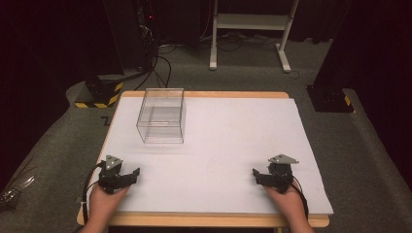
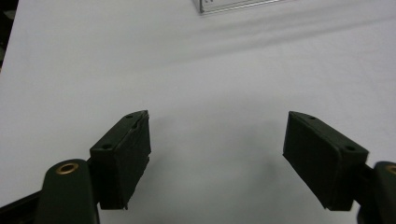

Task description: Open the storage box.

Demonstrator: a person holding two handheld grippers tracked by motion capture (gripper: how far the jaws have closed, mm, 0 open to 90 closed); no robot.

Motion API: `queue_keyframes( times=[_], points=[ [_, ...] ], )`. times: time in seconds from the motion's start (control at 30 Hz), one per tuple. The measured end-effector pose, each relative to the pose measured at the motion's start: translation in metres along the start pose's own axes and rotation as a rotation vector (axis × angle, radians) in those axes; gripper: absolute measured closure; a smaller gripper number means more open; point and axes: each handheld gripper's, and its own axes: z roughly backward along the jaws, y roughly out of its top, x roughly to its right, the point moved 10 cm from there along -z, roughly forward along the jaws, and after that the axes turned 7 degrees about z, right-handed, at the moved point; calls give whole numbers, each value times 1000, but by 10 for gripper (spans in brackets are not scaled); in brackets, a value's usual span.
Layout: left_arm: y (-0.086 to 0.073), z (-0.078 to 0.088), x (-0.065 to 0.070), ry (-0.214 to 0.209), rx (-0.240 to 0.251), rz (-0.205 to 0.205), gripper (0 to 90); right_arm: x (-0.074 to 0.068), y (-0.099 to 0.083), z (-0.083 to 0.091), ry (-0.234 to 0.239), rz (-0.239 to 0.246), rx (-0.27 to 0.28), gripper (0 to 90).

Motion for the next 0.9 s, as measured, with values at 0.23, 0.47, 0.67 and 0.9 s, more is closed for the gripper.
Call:
queue_keyframes(
  times=[0.23,0.47,0.67,0.9],
  points=[
    [7,6,11,-17,24,-25,197,0,0,0,1,-1,-1,153],
    [10,8,25,-61,23,-34,164,0,0,0,-1,1,0,153],
    [15,9,37,-87,38,-30,164,0,0,0,-1,1,0,153],
    [17,9,39,-93,46,-36,164,0,0,0,0,-1,-2,153]
  ],
)
